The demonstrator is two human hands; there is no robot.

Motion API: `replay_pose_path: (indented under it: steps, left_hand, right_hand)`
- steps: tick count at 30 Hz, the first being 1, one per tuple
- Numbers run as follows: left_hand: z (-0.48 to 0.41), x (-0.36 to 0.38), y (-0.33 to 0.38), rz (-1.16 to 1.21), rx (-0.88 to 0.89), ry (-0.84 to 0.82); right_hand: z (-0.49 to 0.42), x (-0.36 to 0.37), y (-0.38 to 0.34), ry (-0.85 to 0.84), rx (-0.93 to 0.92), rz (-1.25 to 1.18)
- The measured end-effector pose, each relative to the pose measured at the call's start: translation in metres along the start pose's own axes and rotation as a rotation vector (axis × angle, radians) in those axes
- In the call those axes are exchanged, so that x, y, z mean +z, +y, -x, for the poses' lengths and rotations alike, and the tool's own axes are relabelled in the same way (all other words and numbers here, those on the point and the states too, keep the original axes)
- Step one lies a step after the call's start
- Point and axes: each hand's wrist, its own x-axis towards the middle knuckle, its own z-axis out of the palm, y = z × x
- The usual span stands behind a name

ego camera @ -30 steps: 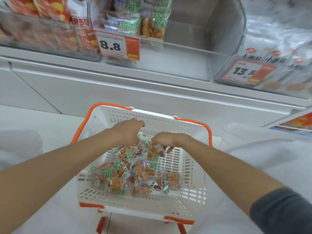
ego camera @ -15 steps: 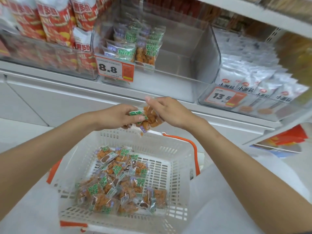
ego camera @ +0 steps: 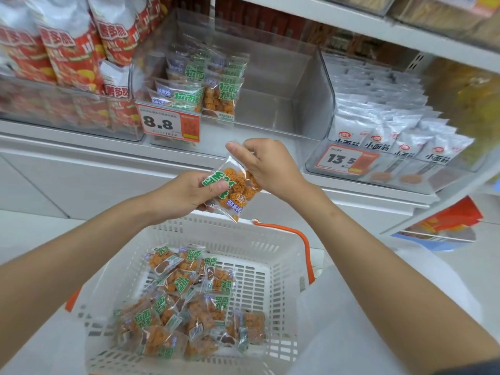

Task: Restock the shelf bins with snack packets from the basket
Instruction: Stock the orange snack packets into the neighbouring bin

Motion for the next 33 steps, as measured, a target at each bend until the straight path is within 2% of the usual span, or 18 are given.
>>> replay_pose_path:
  steps: [4,9,12,15,19,23,25,28,30,33]
  left_hand:
    - [-0.003,-0.001,0.008,0.013,-0.015,0.006]
    - [-0.002,-0.008,0.017,0.024,0.016,0.119]
    - [-0.002,-0.016,0.017,0.105,-0.026,0.251]
    - [-0.001,-0.018,0.018,0.116,-0.045,0.303]
    - [-0.006,-0.024,0.02,0.0,0.041,0.391]
    - [-0.01,-0.033,0.031,0.227,0.064,0.446]
    - [-0.01,-0.04,0.036,0.22,0.086,0.483]
    - [-0.003,-0.054,0.05,-0.041,0.186,0.526]
    - [0.002,-0.062,0.056,-0.095,0.215,0.494]
    - [0.006,-0.067,0.057,-0.107,0.212,0.391]
  right_hand:
    - [-0.008,-0.012,0.0,-0.069,-0.018,-0.076]
    - [-0.01,-0.031,-0.003,-0.079,0.309,-0.54]
    - [-0.009,-0.034,0.0,-0.283,0.378,-0.765]
    - [-0.004,-0.022,0.002,-0.424,0.314,-0.703]
    - [-0.005,-0.011,-0.002,-0.323,0.326,-0.764]
    - [-0.009,-0.011,-0.008,-0.198,0.374,-0.962]
    - [-0.009,-0.012,-0.009,-0.191,0.373,-0.995]
    - [-0.01,-0.017,-0.006,-0.044,0.327,-0.876]
    - [-0.008,-0.021,-0.007,0.032,0.268,-0.772]
    - [-0.003,-0.019,-0.012,0.03,0.134,-0.592]
